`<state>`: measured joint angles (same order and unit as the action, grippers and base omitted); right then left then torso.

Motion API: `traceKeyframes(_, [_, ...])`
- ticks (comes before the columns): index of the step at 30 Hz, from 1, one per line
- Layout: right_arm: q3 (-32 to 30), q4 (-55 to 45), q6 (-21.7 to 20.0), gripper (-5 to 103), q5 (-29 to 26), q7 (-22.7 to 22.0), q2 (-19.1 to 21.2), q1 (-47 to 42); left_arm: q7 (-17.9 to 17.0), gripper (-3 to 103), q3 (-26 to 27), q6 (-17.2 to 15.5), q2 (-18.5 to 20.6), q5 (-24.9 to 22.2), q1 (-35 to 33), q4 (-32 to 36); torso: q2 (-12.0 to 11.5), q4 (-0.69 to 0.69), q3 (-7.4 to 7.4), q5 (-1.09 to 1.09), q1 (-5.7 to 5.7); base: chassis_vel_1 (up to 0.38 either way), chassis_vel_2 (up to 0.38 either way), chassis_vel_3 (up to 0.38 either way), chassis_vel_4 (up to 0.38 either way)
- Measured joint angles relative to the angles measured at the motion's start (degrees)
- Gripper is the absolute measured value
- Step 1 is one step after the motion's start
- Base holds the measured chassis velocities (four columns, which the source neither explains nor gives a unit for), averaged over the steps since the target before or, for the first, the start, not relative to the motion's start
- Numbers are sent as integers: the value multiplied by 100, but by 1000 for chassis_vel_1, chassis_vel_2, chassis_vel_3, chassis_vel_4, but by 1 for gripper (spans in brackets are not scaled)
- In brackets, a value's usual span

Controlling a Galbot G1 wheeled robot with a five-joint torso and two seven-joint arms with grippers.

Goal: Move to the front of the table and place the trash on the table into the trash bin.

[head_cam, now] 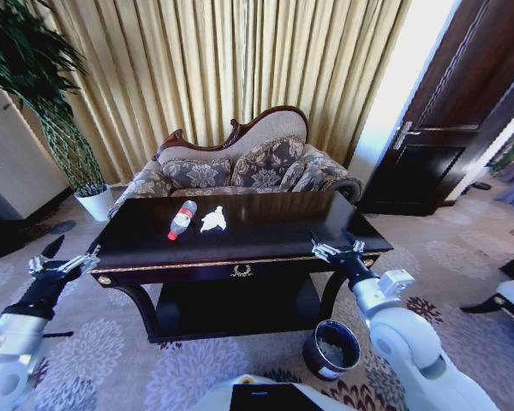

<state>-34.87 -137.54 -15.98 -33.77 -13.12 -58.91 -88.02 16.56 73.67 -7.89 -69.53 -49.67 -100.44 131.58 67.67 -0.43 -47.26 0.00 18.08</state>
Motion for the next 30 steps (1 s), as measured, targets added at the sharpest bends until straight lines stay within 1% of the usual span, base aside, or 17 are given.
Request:
traceKeyframes(5, [19,-79,0,100,-44,4,26,26,2,100,9,-11,7,3,16,3,0,0,0,0,0,0,0,0,0])
traceKeyframes(15, [-55,-508,-40,100,-378,4,130,-76,34,100,18,-18,-20,4,5,41,0,0,0,0,0,0,0,0,0])
traceKeyframes(30, [-86,-585,-59,100,-356,10,151,-263,102,100,40,-13,-69,9,-64,69,0,0,0,0,0,0,0,0,0])
